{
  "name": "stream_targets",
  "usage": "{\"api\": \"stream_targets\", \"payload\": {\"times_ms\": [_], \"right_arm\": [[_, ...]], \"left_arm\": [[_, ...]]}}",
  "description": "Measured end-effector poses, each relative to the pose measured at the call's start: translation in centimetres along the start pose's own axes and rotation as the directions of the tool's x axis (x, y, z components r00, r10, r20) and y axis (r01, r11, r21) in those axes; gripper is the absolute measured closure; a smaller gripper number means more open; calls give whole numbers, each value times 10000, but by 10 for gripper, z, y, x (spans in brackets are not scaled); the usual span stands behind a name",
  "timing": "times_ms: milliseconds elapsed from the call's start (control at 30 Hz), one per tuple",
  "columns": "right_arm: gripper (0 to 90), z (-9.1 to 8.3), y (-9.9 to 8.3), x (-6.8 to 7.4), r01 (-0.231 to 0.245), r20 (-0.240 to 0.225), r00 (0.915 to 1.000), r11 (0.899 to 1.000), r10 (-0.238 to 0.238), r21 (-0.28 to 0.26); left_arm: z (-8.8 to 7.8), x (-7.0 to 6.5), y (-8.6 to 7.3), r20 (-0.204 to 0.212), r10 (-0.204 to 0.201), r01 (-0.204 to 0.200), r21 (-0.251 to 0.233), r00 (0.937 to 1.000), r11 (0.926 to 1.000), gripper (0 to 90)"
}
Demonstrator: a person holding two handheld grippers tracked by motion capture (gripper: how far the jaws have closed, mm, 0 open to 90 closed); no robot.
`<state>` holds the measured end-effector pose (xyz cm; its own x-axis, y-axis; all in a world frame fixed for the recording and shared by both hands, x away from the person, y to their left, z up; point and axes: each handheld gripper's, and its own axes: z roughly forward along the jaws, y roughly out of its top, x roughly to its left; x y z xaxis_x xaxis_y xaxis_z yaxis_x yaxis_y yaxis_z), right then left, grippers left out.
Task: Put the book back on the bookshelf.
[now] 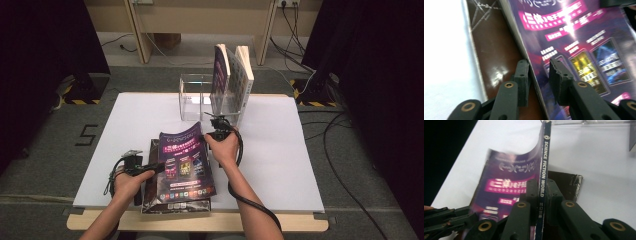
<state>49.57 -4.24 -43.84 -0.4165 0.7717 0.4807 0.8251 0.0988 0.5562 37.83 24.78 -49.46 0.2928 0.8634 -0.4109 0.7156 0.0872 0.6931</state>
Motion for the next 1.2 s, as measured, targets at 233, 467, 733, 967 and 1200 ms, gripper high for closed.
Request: {"api": "stream_targets", "payload": {"times_ms": [233, 467, 733, 967, 1200], "right_arm": [[845, -18, 2, 9, 231, 151, 9996, 9991, -226, -357], [846, -33, 2, 19, 592, 470, 9973, 9952, -557, -774], [846, -55, 3, 26, 1033, 834, 9922, 9851, -924, -1378], [846, -72, 5, 29, 1320, 1187, 9866, 9752, -1120, -1774], [846, -87, 8, 29, 1486, 1592, 9805, 9646, -1151, -2179]], "left_arm": [[-16, 0, 4, -158, -56, 48, -509, 9999, 9987, 624], [-20, 3, 3, -138, -105, 98, -510, 9999, 9987, 606], [-24, 5, 4, -228, -100, 86, -607, 9997, 9981, 603], [-25, 5, 4, -216, -136, 122, -652, 9997, 9978, 607], [-26, 5, 4, -219, -123, 109, -651, 9997, 9978, 607]]}}
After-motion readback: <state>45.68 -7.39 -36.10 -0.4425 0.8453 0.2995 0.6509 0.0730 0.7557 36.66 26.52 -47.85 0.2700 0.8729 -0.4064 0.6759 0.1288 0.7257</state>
